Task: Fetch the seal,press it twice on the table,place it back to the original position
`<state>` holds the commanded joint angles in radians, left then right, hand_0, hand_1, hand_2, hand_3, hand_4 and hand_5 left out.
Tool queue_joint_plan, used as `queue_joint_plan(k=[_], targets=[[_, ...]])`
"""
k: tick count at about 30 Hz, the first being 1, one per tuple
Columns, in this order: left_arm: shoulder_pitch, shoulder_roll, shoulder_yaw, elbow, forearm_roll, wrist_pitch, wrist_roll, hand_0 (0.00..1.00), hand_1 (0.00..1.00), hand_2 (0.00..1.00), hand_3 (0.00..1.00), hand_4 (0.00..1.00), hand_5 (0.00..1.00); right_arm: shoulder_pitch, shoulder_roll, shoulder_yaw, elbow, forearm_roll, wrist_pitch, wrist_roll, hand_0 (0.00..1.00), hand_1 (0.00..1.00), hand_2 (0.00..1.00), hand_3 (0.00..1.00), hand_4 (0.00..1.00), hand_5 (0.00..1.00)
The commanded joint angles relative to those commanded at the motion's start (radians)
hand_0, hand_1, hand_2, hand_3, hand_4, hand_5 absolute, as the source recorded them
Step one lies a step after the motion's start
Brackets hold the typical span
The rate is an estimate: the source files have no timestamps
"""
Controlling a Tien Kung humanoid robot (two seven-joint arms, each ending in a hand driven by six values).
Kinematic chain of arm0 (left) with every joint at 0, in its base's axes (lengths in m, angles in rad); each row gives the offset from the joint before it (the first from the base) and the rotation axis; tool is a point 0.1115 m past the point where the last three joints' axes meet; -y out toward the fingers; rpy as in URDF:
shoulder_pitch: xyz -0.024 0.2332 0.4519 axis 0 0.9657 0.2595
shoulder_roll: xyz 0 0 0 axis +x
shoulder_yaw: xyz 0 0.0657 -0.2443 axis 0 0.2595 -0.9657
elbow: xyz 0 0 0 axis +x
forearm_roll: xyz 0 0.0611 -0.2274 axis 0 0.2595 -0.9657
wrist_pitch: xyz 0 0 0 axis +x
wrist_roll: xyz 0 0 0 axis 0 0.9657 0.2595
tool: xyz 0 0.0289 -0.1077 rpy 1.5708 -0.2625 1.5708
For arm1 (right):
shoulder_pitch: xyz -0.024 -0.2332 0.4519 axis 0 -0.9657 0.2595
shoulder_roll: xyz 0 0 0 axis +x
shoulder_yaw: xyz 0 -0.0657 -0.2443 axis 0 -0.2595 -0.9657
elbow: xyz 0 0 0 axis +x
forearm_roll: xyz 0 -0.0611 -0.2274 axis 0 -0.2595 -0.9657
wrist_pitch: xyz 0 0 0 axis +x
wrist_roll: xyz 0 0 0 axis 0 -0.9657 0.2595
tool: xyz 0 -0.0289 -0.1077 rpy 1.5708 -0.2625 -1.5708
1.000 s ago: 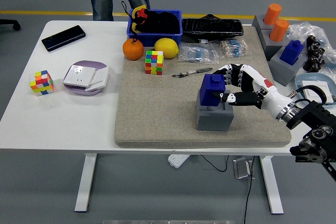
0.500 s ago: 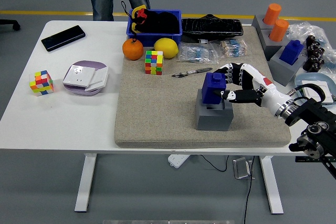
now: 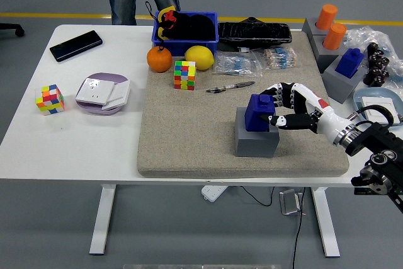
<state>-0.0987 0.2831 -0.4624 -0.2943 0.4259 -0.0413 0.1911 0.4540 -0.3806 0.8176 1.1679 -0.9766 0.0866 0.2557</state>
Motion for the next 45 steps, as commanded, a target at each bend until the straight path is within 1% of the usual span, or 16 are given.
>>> queue_joint_plan(k=[19, 32, 45], targets=[[0.002, -0.003, -0.003, 0.001, 0.000, -0.004, -0.001, 0.733, 0.694, 0.691, 0.744, 0.668, 0.304, -0.006, -0.016, 0.025, 0.004, -0.009, 0.008, -0.002, 0.610, 0.492, 0.472, 0.530, 0.707, 0.002], [0.000, -0.005, -0.004, 0.001, -0.001, -0.005, -0.002, 0.733, 0.695, 0.691, 0.744, 0.670, 0.303, -0.008, -0.019, 0.027, 0.001, -0.015, 0.018, -0.005, 0.603, 0.490, 0.471, 0.533, 0.713, 0.002], [0.001, -0.007, -0.005, 0.002, -0.001, -0.006, -0.002, 0.733, 0.695, 0.691, 0.745, 0.673, 0.304, -0.007, -0.012, 0.017, 0.003, -0.017, 0.023, -0.005, 0.611, 0.500, 0.485, 0.544, 0.717, 0.002]])
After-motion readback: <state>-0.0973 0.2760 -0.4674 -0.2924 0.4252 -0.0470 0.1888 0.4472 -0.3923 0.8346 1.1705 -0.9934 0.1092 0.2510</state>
